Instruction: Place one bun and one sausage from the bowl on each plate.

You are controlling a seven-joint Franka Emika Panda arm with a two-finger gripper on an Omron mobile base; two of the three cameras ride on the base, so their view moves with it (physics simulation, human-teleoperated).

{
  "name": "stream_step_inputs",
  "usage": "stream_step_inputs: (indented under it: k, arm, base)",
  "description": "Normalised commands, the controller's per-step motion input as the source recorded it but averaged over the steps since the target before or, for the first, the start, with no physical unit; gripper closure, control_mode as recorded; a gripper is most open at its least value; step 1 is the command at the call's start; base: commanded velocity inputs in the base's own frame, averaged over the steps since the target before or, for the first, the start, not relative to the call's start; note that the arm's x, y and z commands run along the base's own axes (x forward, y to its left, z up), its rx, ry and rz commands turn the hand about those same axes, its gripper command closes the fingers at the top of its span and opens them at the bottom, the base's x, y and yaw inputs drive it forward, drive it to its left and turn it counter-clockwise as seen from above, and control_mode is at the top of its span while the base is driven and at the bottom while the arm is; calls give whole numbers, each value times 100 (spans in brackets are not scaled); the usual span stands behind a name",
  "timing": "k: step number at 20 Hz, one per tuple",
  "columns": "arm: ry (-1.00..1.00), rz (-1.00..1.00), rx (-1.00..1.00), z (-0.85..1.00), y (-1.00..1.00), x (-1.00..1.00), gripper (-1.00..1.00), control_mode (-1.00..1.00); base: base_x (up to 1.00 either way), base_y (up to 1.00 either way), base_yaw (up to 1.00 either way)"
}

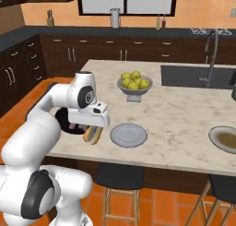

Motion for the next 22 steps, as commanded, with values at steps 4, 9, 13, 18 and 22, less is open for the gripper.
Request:
stream_step_inputs:
  k: [4,9,13,18,22]
  arm:
    - [0,0,0,0,0,0,100,100]
    - [0,0,0,0,0,0,100,100]
    - [0,0,0,0,0,0,100,100]
    - [0,0,0,0,0,0,100,100]
    - [0,2,3,-2,-46,21,100,-100]
  base:
    - [28,-20,1]
    - [44,-10,1]
    - [39,-10,1]
    - [34,-17,4]
    - [6,-6,1]
